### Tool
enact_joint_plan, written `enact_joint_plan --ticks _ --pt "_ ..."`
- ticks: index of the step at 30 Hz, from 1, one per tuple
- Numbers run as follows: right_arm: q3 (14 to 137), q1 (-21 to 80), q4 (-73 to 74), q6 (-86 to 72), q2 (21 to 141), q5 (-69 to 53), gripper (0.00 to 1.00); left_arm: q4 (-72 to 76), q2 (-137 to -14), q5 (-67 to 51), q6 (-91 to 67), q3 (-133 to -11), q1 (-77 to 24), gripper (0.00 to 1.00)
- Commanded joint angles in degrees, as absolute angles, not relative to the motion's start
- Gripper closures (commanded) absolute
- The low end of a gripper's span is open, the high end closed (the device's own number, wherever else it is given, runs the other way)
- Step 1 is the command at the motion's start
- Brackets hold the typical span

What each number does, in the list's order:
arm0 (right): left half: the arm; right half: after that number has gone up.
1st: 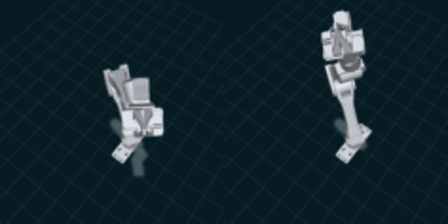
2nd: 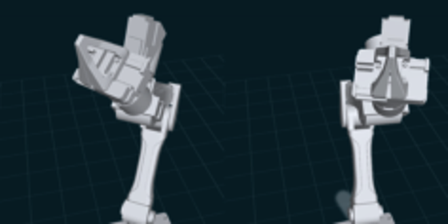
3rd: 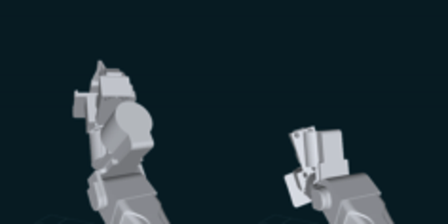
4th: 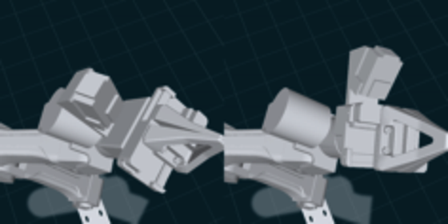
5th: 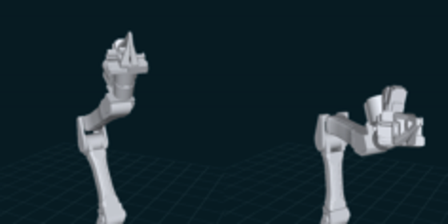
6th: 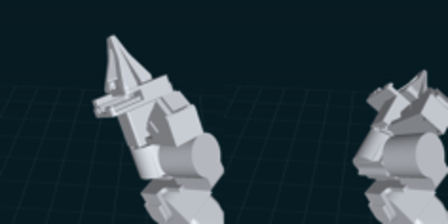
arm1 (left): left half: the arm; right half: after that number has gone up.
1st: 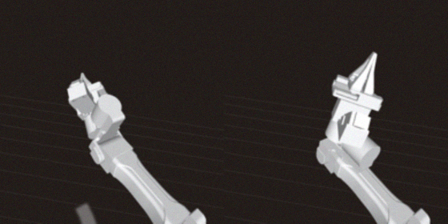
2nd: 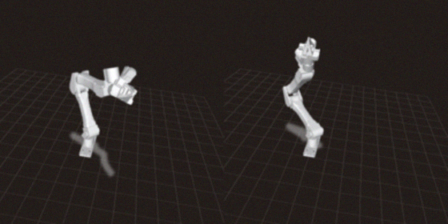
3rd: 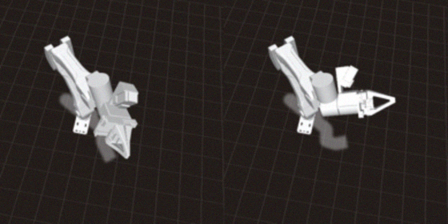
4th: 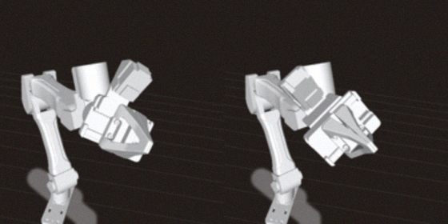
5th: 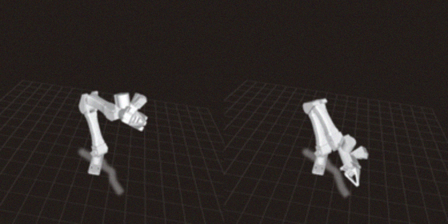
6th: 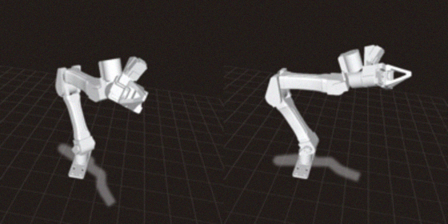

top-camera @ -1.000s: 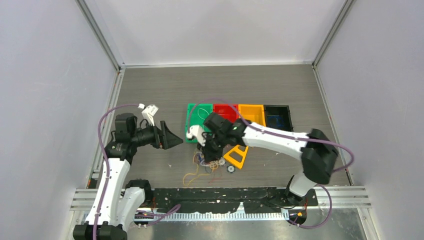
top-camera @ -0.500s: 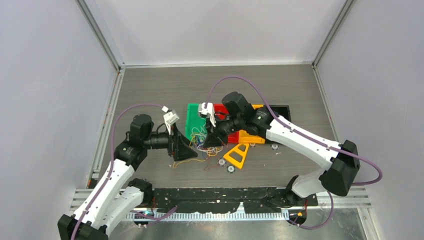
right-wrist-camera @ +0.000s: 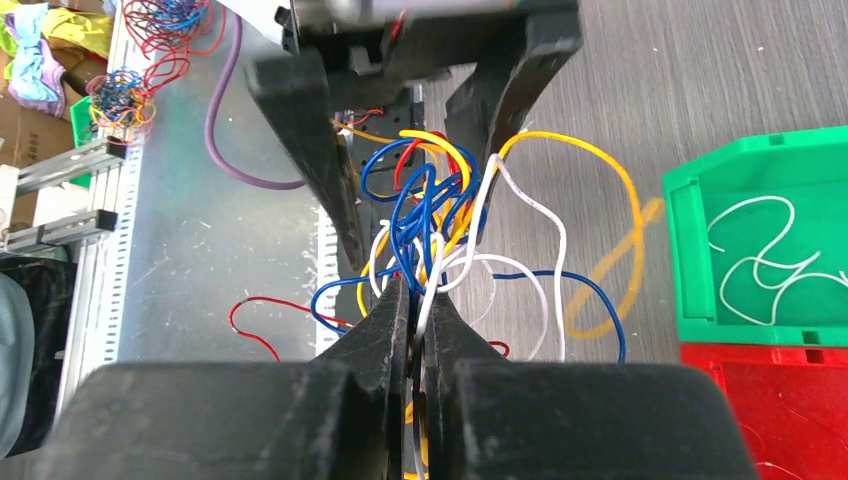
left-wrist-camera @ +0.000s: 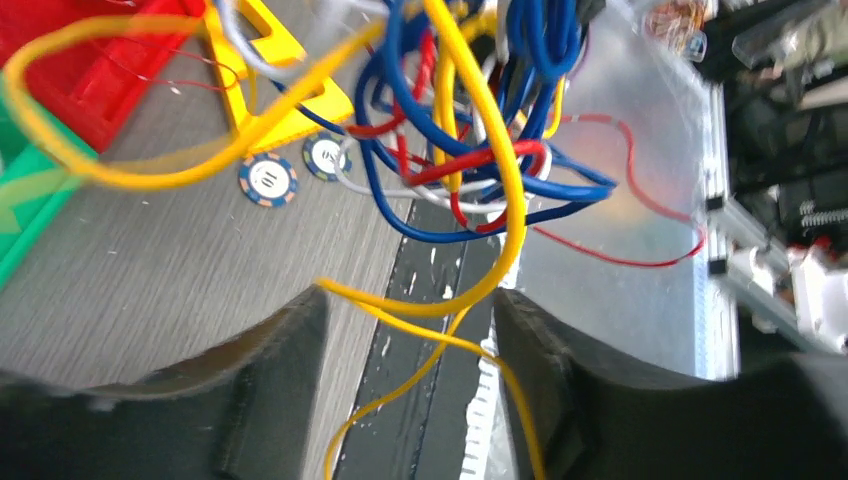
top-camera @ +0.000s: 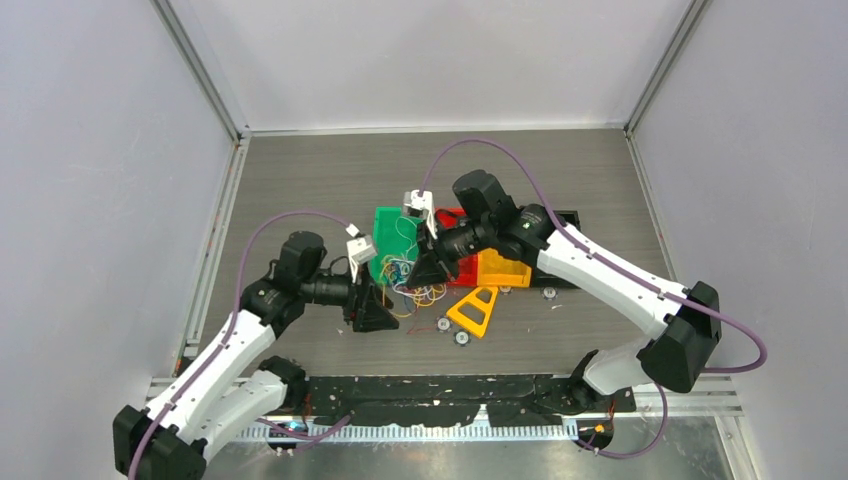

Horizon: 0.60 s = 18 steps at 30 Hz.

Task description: Untangle the cables

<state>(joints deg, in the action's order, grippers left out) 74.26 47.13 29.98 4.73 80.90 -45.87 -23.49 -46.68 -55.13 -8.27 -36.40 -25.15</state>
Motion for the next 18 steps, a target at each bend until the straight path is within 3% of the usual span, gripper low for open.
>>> enact_joint_plan --ticks 1,6,14,18 --pt "77.6 46.7 27.8 2.6 80.3 -48.6 0.95 -28.3 -47.1 -55.5 -2.7 -39.4 -27.5 0.51" --pt "74.6 44.7 28.1 3.0 78.9 -48.3 0.94 -32.2 -42.1 -55.5 -1.3 -42.7 -26.3 0.98" --pt "63.0 37.2 34.5 11.2 78.9 -45.4 0.83 -43.8 -37.8 -60.2 -0.7 -57.9 -8.1 1.0" --pt "58.4 36.3 34.7 13.3 78.8 -44.3 0.81 -36.6 -37.9 -63.2 -11.5 -66.4 -2.0 1.0"
